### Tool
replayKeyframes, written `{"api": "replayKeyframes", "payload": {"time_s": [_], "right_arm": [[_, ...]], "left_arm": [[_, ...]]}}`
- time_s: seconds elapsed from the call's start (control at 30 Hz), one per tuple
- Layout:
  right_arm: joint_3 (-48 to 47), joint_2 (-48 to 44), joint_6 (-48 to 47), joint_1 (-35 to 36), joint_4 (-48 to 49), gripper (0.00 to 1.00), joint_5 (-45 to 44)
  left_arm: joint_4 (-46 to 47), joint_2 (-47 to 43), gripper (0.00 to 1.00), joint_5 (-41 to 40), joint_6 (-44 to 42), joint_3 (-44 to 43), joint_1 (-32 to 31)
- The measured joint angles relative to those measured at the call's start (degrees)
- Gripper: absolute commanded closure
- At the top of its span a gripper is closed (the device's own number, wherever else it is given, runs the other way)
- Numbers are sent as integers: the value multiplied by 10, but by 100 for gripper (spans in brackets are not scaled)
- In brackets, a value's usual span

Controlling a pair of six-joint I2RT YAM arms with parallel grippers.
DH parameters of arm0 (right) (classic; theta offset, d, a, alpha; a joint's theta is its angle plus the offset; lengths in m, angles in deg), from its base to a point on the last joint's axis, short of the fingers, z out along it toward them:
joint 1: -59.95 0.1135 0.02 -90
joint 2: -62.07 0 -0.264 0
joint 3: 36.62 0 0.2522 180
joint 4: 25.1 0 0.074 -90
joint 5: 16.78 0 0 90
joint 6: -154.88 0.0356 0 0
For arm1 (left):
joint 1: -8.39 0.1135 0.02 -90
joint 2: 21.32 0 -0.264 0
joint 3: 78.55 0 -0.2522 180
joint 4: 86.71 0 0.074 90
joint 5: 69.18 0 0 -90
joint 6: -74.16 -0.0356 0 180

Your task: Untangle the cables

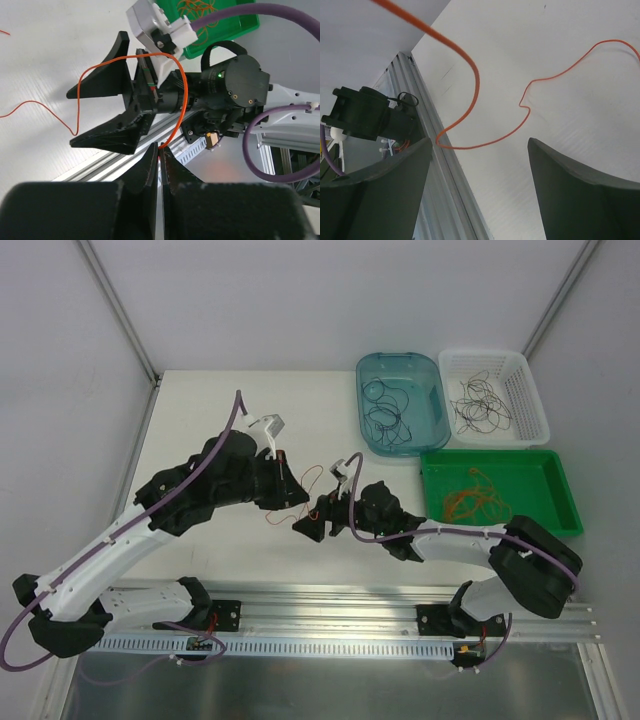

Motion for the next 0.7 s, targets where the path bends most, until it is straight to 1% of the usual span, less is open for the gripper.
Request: {"api": "replayKeyframes", "payload": {"time_s": [0.07,0.2,0.23,0.27,0.3,0.37,0.4,0.47,0.5,0.6,0.7], "right_arm": [[-13,26,6,2,12,21,3],[-35,61,19,3,41,28,12],[-40,67,22,5,47,35,14],[-45,72,23,5,53,40,16],[-48,75,26,6,56,53,18],[-52,77,27,8,62,69,19],[-52,77,27,8,65,83,19],[-52,76,25,9,63,95,18],[-52,75,24,9,59,99,17],[-50,47,3,9,13,99,3],[-48,-26,-39,9,-83,99,-37]], "left_arm": [[-1,-3,100,-3,5,0,0],[-1,-13,100,-16,17,1,0],[-1,-16,100,-17,21,2,0],[-1,-20,100,-18,24,3,0],[-1,-25,100,-20,26,5,0],[-2,-31,100,-29,28,7,0],[-1,-35,100,-34,29,9,0],[0,-42,97,-46,29,15,0],[-1,-46,97,-51,28,19,0],[2,-65,94,-77,28,47,0],[2,-94,91,-118,28,97,0]]}}
